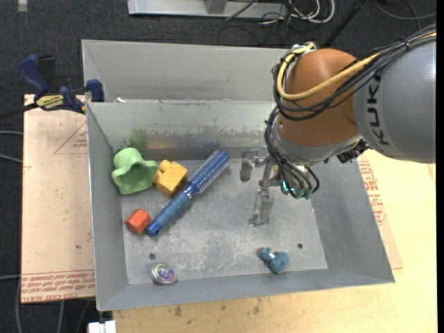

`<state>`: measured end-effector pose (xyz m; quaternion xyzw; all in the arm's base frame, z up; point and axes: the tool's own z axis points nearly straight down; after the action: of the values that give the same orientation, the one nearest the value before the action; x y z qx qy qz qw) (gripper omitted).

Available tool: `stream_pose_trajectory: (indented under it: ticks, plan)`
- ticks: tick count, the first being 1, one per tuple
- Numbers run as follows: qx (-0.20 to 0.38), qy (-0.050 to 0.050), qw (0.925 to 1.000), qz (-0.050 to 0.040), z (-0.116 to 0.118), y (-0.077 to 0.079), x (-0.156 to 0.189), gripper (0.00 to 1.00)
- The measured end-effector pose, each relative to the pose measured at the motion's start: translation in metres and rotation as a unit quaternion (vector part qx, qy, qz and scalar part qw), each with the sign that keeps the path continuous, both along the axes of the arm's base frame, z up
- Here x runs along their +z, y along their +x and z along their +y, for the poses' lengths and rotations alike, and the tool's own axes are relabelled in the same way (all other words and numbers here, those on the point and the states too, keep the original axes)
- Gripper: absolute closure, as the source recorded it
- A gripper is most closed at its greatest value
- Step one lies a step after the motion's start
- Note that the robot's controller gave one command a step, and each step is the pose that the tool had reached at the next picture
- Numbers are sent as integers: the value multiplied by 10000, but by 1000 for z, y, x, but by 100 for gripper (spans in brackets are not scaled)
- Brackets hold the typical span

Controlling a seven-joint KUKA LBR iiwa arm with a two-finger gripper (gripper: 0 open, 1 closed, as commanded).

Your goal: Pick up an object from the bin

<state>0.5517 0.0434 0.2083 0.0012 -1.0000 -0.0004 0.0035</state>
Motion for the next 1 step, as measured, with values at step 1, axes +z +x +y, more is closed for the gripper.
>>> stream_pose_trajectory:
  ticks: [1]
  plan:
    - [753, 5, 9972, -42, 6, 81, -102, 0]
